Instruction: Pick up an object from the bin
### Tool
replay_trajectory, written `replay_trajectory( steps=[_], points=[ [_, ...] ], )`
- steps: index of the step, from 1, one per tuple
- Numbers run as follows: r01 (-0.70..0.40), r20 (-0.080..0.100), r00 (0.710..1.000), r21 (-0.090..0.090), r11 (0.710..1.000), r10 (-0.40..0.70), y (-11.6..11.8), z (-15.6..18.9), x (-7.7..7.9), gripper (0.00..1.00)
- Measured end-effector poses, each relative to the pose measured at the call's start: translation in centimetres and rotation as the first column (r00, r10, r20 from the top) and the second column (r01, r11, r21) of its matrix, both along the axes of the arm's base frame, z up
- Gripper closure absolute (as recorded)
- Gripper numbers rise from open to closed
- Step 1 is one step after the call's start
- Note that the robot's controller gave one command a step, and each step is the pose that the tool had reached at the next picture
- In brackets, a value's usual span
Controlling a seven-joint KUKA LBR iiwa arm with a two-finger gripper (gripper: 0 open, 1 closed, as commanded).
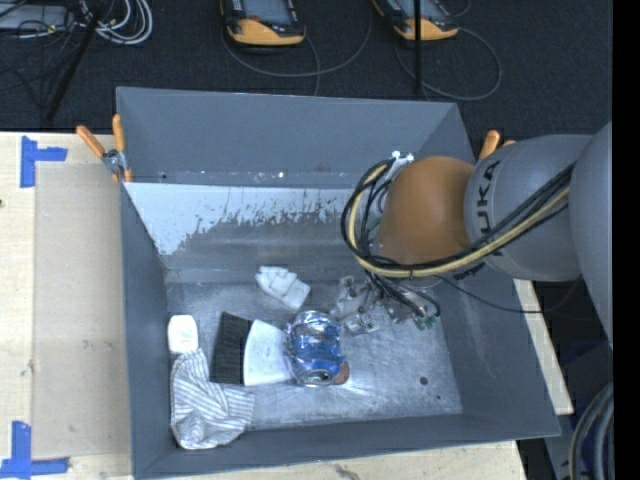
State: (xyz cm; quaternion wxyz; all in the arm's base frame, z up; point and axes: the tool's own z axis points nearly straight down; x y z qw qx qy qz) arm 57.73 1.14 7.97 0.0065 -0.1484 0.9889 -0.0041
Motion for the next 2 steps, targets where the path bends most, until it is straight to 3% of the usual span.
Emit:
replay_trajectory(
  steps=[1,2],
  points=[
    [-0.080,-0.011,0.997,0.007,0.997,0.080,3.75,12.24,2.87,1.00],
    [-0.079,-0.012,0.997,0.007,0.997,0.079,3.73,12.20,2.84,1.00]
  ],
)
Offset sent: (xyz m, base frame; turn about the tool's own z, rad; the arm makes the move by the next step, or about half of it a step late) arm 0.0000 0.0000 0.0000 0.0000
